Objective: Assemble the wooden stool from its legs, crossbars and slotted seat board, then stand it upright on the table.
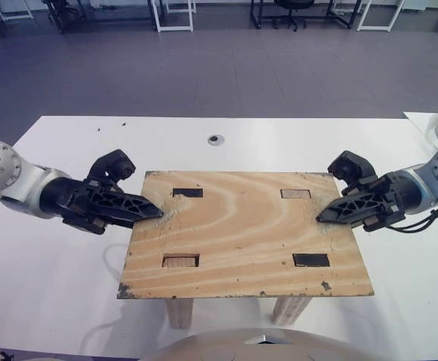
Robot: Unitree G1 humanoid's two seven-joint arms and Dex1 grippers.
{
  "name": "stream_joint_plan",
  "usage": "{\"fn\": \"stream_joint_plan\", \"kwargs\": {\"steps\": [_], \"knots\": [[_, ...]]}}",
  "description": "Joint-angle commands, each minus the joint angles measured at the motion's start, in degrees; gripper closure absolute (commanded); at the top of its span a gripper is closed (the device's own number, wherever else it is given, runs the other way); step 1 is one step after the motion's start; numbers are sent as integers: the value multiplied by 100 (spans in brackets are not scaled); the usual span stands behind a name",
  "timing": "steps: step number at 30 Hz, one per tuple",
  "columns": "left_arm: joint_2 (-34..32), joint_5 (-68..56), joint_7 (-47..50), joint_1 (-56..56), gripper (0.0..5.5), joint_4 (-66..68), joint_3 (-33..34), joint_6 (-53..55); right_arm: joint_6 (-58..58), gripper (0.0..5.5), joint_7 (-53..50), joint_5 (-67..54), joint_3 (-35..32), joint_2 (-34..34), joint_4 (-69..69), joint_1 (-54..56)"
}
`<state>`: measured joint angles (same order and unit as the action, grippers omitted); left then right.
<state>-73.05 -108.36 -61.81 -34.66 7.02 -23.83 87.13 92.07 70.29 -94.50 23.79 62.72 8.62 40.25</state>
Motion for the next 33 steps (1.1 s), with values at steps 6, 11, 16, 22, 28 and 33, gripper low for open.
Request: {"fn": "stream_joint_plan", "kwargs": {"steps": [6,11,16,22,28,33], "knots": [[818,-221,2257,869,267,1000,1436,-1258,-13,255,-1033,394,-1207,-384,1219,-373],[1191,371,2435,248,183,1894,2511,-1601,-903,167,-1465,1166,-2585,-445,1582,-1101],[1757,4420,2736,1241,144,1808,2684,-5913,-5670,157,-3275,3904,-3724,-1889,942,-2456],[3165,6491,4171,2141,144,865,3116,-8585,-8587,157,-4811,5720,-3635,-3463,1708,-2198],[3763,7642,4178,1598,144,1271,3201,-9155,-9843,157,-5299,6715,-3801,-3929,2582,-1723],[3886,7973,3871,1294,144,1754,3424,-9162,-10234,157,-5418,7145,-3801,-4130,2685,-1616]]}}
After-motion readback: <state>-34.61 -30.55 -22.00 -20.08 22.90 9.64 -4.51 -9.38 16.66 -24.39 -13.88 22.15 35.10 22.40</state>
